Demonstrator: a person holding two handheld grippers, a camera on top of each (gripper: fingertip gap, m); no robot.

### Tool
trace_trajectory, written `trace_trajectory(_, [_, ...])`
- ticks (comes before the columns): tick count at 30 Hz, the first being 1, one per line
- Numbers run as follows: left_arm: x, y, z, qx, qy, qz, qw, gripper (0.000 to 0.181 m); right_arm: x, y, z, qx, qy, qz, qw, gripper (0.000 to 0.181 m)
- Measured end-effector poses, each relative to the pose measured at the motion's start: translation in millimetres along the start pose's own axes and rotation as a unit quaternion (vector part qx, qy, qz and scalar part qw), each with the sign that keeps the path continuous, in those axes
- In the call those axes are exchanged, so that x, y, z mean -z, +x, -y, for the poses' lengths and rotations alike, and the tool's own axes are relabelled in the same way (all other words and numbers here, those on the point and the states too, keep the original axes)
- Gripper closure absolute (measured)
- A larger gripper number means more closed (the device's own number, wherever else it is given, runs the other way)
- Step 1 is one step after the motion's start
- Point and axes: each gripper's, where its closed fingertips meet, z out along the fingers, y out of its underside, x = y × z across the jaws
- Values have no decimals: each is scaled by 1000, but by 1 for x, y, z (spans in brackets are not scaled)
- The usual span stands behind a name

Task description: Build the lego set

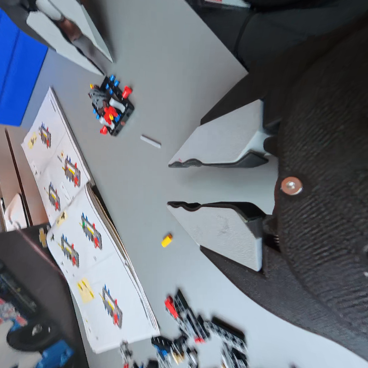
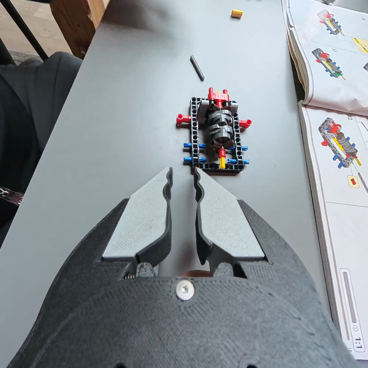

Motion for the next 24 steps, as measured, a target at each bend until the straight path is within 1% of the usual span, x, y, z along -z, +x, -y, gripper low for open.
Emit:
trace_trajectory(2, [14, -30, -2, 7, -7, 51, 999, 149, 2, 2, 2, -7, 9, -2, 1000, 163])
trace_trajectory(4, [26, -61, 1, 15, -14, 89, 996, 150, 4, 5, 5, -17, 22, -5, 1000, 163])
trace_trajectory(7, [33, -114, 18, 27, -31, 133, 990, 152, 7, 12, 9, -32, 40, -14, 999, 164])
trace_trajectory(9, [27, -147, 36, 19, -39, 146, 988, 156, 9, 17, 12, -41, 52, -22, 998, 164])
trace_trajectory(12, [0, -189, 59, 10, -68, 134, 989, 159, 11, 25, 17, -51, 70, -35, 996, 163])
trace_trajectory(14, [-26, -215, 66, 15, -101, 115, 988, 159, 14, 27, 18, -59, 80, -38, 994, 163])
trace_trajectory(15, [-39, -232, 65, 14, -121, 120, 985, 159, 15, 28, 19, -63, 86, -37, 994, 163])
trace_trajectory(17, [-63, -258, 53, 1, -184, 109, 977, 168, 18, 30, 21, -73, 99, -34, 992, 163])
trace_trajectory(20, [-86, -290, 34, -16, -270, 98, 958, 166, 21, 30, 24, -81, 112, -28, 990, 163])
trace_trajectory(22, [-97, -299, 27, -14, -304, 78, 949, 164, 22, 29, 24, -78, 114, -25, 990, 163])
trace_trajectory(24, [-104, -302, 26, -12, -323, 62, 944, 164, 20, 27, 24, -69, 109, -24, 991, 163])
